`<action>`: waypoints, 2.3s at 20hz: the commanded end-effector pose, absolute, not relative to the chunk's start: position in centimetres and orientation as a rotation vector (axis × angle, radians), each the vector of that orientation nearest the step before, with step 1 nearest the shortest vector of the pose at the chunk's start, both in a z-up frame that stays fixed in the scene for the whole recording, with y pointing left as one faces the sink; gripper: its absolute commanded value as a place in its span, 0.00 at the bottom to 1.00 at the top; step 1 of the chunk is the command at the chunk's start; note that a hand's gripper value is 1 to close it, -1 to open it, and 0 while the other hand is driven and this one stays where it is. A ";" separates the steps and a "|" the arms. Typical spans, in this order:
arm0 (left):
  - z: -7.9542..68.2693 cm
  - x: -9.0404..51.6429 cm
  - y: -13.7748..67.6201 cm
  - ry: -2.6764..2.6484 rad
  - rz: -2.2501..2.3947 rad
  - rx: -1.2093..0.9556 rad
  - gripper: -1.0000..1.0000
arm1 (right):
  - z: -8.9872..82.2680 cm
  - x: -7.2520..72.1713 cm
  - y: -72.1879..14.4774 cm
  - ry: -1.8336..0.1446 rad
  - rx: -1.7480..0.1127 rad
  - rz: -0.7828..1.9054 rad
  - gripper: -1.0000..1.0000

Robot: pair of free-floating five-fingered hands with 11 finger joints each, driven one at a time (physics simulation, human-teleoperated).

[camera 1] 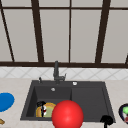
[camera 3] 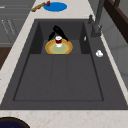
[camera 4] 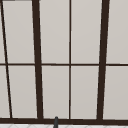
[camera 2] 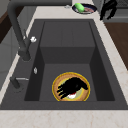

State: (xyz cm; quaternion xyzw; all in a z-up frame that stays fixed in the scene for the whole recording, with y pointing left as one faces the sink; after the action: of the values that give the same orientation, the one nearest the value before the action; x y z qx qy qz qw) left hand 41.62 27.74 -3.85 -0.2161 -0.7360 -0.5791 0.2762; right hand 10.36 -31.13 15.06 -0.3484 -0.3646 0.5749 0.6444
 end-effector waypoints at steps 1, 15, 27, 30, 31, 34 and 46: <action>-4.6 42.9 27.7 -1.885 -1.495 -0.652 0.00 | 15.1 10.4 -31.1 -0.830 -0.793 1.309 0.50; -6.9 44.3 28.0 -1.888 -1.513 -0.678 0.00 | 15.1 10.4 -31.1 -0.830 -0.793 1.309 0.50; -4.2 43.8 27.5 -1.928 -1.547 -0.672 1.00 | 15.1 10.4 -31.1 -0.830 -0.793 1.309 0.50; -2.3 43.8 27.4 -1.949 -1.549 -0.631 1.00 | 15.1 10.4 -31.1 -0.830 -0.793 1.309 0.50; -1.6 43.8 27.5 -1.953 -1.552 -0.623 1.00 | 15.1 10.4 -31.1 -0.830 -0.793 1.309 0.50; 0.4 43.7 27.6 -1.945 -1.552 -0.615 1.00 | 15.1 10.4 -31.1 -0.830 -0.793 1.309 0.50; 8.7 43.0 29.5 -1.889 -1.523 -0.577 1.00 | 15.1 10.4 -31.1 -0.830 -0.793 1.309 0.50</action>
State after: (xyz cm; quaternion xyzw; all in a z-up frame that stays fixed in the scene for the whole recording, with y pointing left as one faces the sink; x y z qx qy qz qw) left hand 43.27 28.94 6.62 -0.2344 -0.7207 -0.5769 0.3047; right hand 10.36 -31.13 15.06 -0.3484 -0.3646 0.5749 0.6444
